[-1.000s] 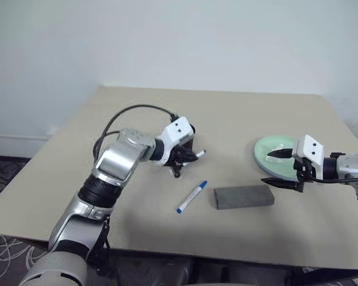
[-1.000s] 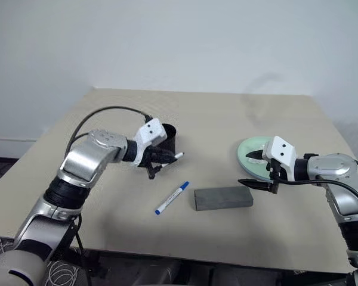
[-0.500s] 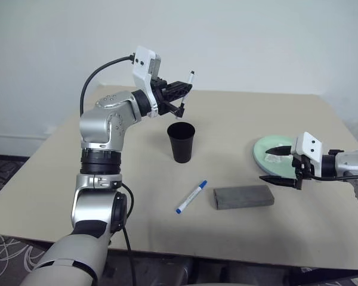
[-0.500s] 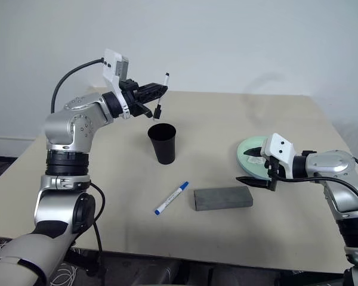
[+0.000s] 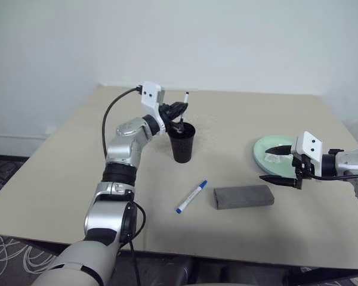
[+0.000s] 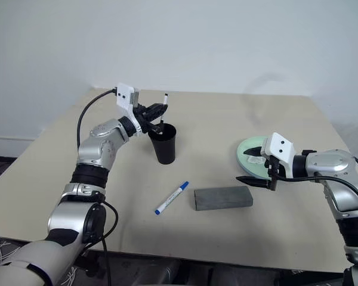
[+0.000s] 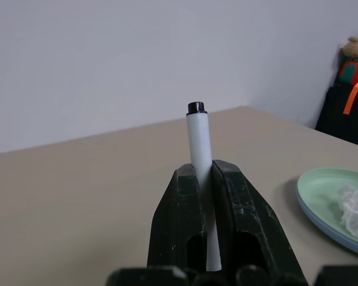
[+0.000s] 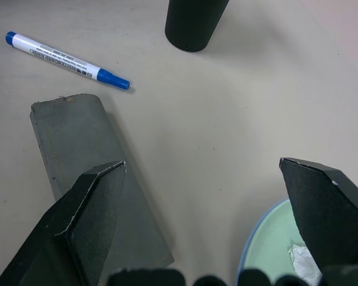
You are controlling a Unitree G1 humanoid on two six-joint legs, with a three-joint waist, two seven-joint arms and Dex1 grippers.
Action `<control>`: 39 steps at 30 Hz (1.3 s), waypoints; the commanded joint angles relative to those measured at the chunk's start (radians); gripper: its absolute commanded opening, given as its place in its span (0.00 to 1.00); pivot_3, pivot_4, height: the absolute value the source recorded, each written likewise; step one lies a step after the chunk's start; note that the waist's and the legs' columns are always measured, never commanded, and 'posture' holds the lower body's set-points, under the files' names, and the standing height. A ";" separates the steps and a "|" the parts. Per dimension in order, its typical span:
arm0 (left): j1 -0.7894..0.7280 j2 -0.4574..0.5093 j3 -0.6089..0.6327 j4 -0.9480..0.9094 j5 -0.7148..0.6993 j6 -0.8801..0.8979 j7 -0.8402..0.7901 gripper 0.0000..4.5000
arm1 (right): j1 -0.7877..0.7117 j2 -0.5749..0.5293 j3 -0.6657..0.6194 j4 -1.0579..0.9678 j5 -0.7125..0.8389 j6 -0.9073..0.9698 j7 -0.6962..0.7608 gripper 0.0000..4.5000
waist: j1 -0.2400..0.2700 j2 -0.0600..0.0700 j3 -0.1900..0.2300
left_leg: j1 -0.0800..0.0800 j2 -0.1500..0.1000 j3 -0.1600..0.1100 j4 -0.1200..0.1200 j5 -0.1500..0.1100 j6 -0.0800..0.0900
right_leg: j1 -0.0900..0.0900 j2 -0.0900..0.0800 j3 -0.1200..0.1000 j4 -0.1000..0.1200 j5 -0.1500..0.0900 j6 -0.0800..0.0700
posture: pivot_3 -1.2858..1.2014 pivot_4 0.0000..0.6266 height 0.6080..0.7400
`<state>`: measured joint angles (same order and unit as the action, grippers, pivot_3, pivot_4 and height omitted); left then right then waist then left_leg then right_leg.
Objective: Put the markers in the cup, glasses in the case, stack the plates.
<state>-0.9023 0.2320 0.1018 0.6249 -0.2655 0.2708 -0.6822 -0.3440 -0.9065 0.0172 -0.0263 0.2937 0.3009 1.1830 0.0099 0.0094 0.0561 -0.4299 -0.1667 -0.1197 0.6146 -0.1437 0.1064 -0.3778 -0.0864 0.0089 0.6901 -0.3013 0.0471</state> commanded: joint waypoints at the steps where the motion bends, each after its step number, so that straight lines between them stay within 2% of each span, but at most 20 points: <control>1: 0.005 -0.007 -0.008 -0.019 0.008 -0.063 -0.005 0.00 | -0.031 0.000 -0.020 -0.014 0.007 -0.006 -0.001 1.00 | 0.000 0.000 0.000 | 0.000 0.000 0.000 0.000 0.000 0.000 | 0.000 0.000 0.000 0.000 0.000 0.000 | 0.52 0.00 0.86; 5: 0.032 -0.009 -0.018 -0.033 0.001 -0.061 -0.036 0.00 | -0.036 0.003 -0.018 -0.009 0.004 -0.009 -0.001 1.00 | 0.000 0.000 0.000 | 0.000 0.000 0.000 0.000 0.000 0.000 | 0.000 0.000 0.000 0.000 0.000 0.000 | 0.52 0.00 0.86; 9: 0.049 -0.009 -0.025 -0.044 -0.001 -0.051 -0.053 0.26 | -0.039 0.007 -0.016 -0.008 0.001 -0.010 -0.001 1.00 | 0.000 0.000 0.000 | 0.000 0.000 0.000 0.000 0.000 0.000 | 0.000 0.000 0.000 0.000 0.000 0.000 | 0.52 0.00 0.86; 18: 0.070 0.016 -0.049 -0.119 0.019 -0.032 -0.067 0.98 | -0.045 0.014 -0.012 -0.004 -0.002 -0.015 0.000 1.00 | 0.000 0.000 0.000 | 0.000 0.000 0.000 0.000 0.000 0.000 | 0.000 0.000 0.000 0.000 0.000 0.000 | 0.52 0.00 0.86; 22: 0.089 0.092 -0.137 -0.289 0.040 0.131 -0.126 0.99 | -0.044 0.014 -0.012 -0.004 -0.003 -0.017 0.001 1.00 | 0.000 0.000 0.000 | 0.000 0.000 0.000 0.000 0.000 0.000 | 0.000 0.000 0.000 0.000 0.000 0.000 | 0.52 0.00 0.86; 26: 0.132 0.193 -0.235 -0.533 0.006 0.379 -0.208 0.99 | -0.037 0.011 -0.015 -0.007 -0.002 -0.017 0.002 1.00 | -0.001 0.000 0.000 | 0.000 0.000 0.000 -0.001 0.000 0.000 | 0.000 0.001 0.001 0.000 0.000 0.000 | 0.52 0.00 0.86; 31: 0.165 0.291 -0.361 -0.782 -0.002 0.654 -0.217 0.99 | -0.029 0.007 -0.019 -0.014 0.000 -0.014 0.004 1.00 | 0.000 0.001 0.000 | 0.000 0.000 0.000 -0.002 0.000 0.000 | 0.000 0.001 0.001 0.000 -0.001 0.000 | 0.52 0.00 0.86; 35: 0.145 0.285 -0.408 -0.832 -0.034 0.846 -0.183 0.99 | -0.026 0.007 -0.019 -0.022 0.002 -0.010 0.004 1.00 | 0.000 0.001 0.000 | 0.000 0.000 0.000 -0.002 0.000 0.000 | 0.000 0.001 0.002 0.001 -0.003 0.003 | 0.52 0.00 0.86; 39: 0.105 0.235 -0.495 -0.777 0.000 1.015 -0.086 0.99 | -0.028 0.008 -0.016 -0.024 0.002 -0.005 0.005 1.00 | 0.000 0.001 0.000 | 0.000 0.000 0.000 -0.003 0.000 0.000 | 0.000 0.001 0.002 0.002 -0.003 0.003 | 0.52 0.00 0.86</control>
<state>-0.7607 0.4765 -0.3752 -0.1538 -0.2828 1.2322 -0.8041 -0.3569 -0.8884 0.0191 -0.0216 0.2923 0.3004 1.1870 0.0099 0.0105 0.0562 -0.4295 -0.1666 -0.1199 0.6118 -0.1437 0.1063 -0.3782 -0.0858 0.0114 0.6921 -0.3043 0.0497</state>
